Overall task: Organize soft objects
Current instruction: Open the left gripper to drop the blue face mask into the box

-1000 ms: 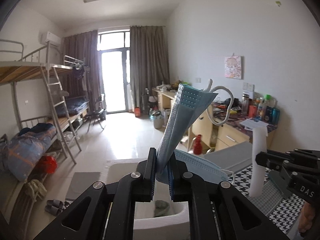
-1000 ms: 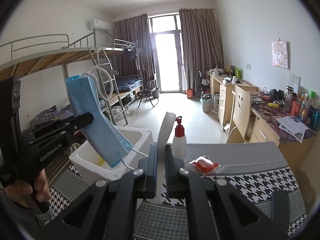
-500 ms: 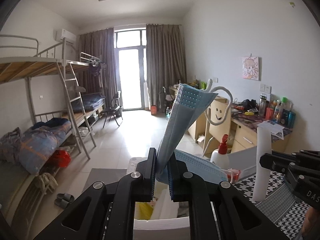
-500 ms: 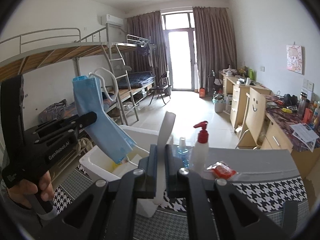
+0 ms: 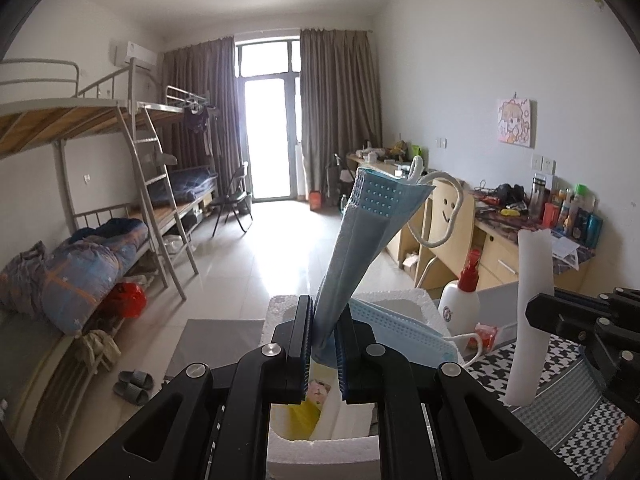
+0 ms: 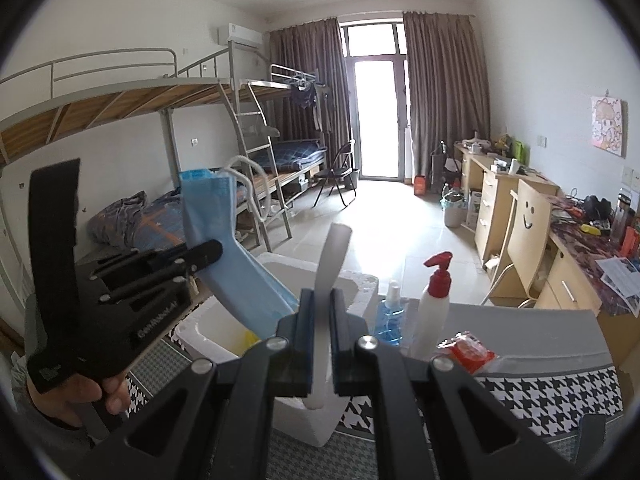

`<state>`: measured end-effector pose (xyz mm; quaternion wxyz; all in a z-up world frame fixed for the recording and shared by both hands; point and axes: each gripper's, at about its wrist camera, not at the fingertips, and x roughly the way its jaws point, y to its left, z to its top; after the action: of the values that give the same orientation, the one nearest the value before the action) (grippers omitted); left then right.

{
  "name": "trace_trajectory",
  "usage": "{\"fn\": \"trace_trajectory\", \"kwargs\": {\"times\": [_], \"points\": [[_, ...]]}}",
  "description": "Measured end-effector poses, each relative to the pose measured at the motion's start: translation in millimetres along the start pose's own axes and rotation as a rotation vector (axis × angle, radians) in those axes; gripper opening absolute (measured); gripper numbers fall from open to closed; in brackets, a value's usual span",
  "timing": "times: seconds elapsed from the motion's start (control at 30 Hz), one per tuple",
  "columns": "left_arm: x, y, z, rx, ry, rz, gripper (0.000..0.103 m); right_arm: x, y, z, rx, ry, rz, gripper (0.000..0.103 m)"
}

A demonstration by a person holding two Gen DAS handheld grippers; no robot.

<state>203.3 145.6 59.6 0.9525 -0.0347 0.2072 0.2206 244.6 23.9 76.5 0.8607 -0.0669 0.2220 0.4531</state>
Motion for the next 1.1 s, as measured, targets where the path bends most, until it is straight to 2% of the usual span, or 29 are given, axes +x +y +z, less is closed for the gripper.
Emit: {"fn": "trace_trajectory", "kwargs": {"times": [0.6,0.7,0.73,0.77,0.8,0.83,0.87,0.9,0.93,0.97,1.03,1.1], "points": [[28.2,6.2,-9.6,-0.015,0.069,0.002,0.012,11.9,6.1,4.4,-0.004,0.017,-0.001,0.009],[32.6,5.2,-13.0,-0.006,0.084,0.005,0.015,13.8,6.7,4.1,-0.002,0.021,-0.003,0.009],[33.8,5.5,-14.2,-0.006,0.090,0.004,0.021,14.3,7.0,4.0,-0.001,0.022,-0.002,0.009],[34.2,6.5,-15.7,-0.006,0.096,0.004,0.033,14.9,7.2,4.0,-0.001,0.024,-0.002,0.009],[35.3,7.9,-17.0,-0.010,0.102,0.000,0.041,15.4,7.6,4.0,-0.003,0.025,-0.001,0.009],[35.3,10.1,-18.0,-0.016,0.103,0.000,0.056,15.9,7.9,4.0,-0.003,0.025,0.004,0.009],[34.3,10.7,-18.9,-0.016,0.098,-0.004,0.065,16.6,7.9,4.1,-0.002,0.026,0.009,0.009],[32.8,11.0,-19.8,-0.011,0.092,-0.007,0.067,17.4,8.1,4.7,-0.002,0.027,0.012,0.009],[31.9,11.0,-20.2,-0.007,0.090,-0.006,0.074,18.3,8.7,4.9,-0.003,0.029,0.011,0.009],[30.3,11.1,-20.8,-0.003,0.084,-0.003,0.086,18.8,9.2,5.1,-0.004,0.029,0.011,0.009],[26.6,11.9,-21.7,-0.007,0.069,0.005,0.094,19.9,9.8,5.2,-0.005,0.030,0.013,0.009],[24.0,15.9,-21.7,-0.023,0.059,0.003,0.094,22.4,11.3,5.4,-0.006,0.033,0.014,0.009]]}}
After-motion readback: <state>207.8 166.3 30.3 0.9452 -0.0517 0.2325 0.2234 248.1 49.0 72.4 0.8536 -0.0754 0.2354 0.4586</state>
